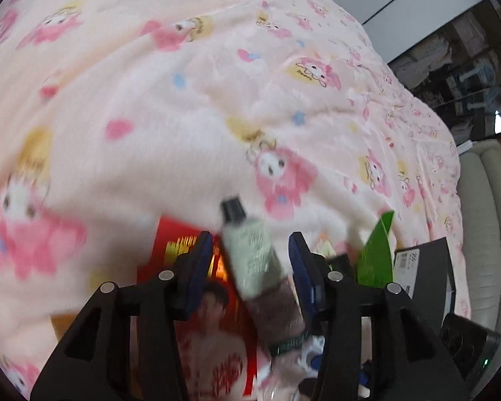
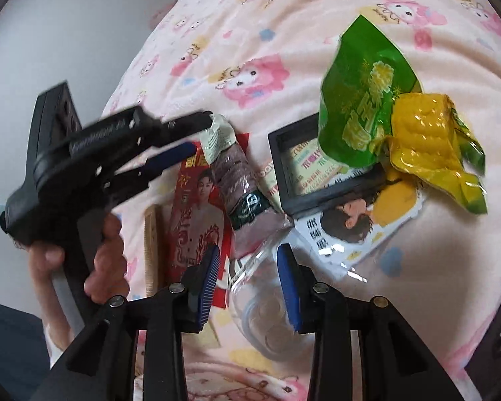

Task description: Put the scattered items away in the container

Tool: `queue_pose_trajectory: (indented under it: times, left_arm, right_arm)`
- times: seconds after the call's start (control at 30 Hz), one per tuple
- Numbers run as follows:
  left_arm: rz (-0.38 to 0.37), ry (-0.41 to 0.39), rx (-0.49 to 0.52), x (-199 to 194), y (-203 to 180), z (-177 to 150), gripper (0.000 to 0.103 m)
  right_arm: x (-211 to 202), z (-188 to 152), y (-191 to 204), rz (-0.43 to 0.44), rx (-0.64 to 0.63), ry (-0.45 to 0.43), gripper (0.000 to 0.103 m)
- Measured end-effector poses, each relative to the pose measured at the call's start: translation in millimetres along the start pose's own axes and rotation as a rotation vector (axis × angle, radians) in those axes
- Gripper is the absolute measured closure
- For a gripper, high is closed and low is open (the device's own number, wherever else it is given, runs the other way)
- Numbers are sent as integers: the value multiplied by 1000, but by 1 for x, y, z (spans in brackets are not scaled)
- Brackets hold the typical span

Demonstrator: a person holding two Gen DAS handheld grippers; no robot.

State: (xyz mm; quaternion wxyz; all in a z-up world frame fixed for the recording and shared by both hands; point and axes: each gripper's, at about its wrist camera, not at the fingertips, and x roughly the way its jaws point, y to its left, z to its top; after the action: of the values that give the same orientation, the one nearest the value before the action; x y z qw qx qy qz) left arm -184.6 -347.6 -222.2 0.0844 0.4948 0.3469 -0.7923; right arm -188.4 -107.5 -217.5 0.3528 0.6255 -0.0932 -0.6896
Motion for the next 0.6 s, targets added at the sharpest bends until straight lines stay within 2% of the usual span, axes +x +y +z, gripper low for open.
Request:
queue_pose_trajectory:
  times: [0.03, 0.17, 0.2, 0.23, 0.27, 0.37, 0.5, 0.6]
  left_arm:
    - [12, 11, -7, 6, 1, 6, 48]
    - [11, 44, -38, 25, 6, 17, 49]
    - [9, 51, -41, 29, 7, 19, 54]
    - [15, 62, -43, 32, 7, 19, 67]
    - [22, 65, -42, 33, 8, 19, 68]
    - [0, 34, -54, 21, 12, 13, 68]
    - [-60, 20, -104, -5, 18, -7, 68]
    - [-44, 7, -128, -21, 20, -34, 68]
  right_arm:
    - [4, 3, -2, -1, 13, 4, 71]
    - [13, 10, -8, 26, 37, 14, 71]
    - [16, 12, -8, 34, 36, 13, 71]
    - [17, 14, -8, 37, 34, 14, 71]
    - [19, 15, -7, 37, 30, 14, 71]
    - [19, 16, -5, 27, 17, 12, 71]
    - [2, 11, -3, 35, 14, -62, 73]
    - [-12, 8, 5, 46, -6, -89, 73]
